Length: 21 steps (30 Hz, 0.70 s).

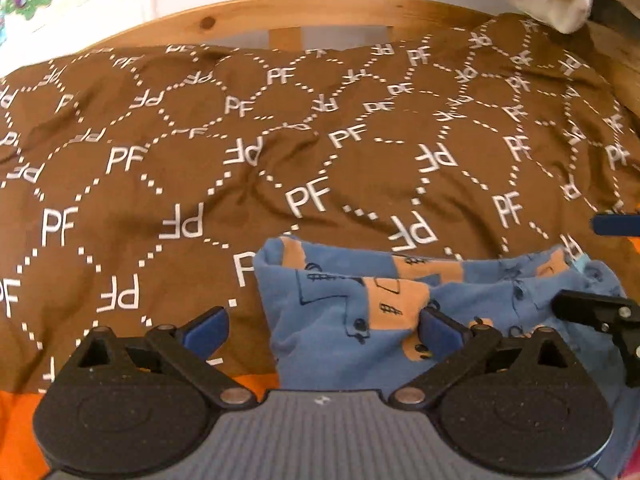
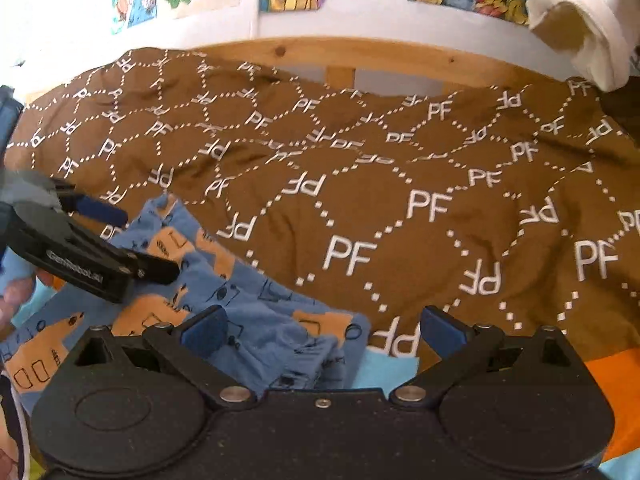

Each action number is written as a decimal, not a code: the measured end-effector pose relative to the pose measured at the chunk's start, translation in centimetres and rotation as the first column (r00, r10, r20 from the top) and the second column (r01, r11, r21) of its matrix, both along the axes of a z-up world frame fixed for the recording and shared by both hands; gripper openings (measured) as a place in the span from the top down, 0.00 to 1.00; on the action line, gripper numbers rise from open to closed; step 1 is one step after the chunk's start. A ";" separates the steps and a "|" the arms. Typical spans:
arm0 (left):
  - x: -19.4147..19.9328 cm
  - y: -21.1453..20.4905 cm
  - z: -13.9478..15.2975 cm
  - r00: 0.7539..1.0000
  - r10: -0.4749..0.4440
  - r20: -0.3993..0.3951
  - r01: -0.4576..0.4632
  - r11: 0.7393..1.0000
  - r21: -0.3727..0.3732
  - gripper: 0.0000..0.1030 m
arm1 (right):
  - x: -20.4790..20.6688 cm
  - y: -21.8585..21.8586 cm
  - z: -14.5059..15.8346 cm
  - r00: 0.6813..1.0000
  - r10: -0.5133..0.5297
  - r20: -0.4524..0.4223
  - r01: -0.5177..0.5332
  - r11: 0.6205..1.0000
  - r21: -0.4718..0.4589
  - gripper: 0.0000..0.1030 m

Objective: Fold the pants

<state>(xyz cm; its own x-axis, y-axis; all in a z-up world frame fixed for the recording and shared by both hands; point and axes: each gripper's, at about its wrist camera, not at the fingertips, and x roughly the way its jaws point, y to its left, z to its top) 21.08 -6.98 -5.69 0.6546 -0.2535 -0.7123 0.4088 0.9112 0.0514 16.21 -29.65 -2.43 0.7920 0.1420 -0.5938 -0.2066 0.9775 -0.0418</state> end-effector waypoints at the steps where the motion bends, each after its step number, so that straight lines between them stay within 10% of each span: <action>1: 0.2 -0.1 -0.1 1.000 0.019 0.001 -0.019 1.000 0.003 0.00 | 0.1 -0.1 -0.1 1.000 -0.018 -0.005 0.018 1.000 -0.015 0.01; 12: 1.6 -1.6 0.2 0.993 0.119 -0.011 -0.118 0.990 0.080 0.00 | 0.0 -3.2 0.1 0.968 -0.250 0.011 0.250 0.966 -0.066 0.01; 21: -5.0 1.2 2.5 0.998 0.059 -0.001 -0.059 0.998 0.000 0.00 | -2.1 -2.0 1.9 0.989 -0.148 0.026 0.148 0.989 0.015 0.01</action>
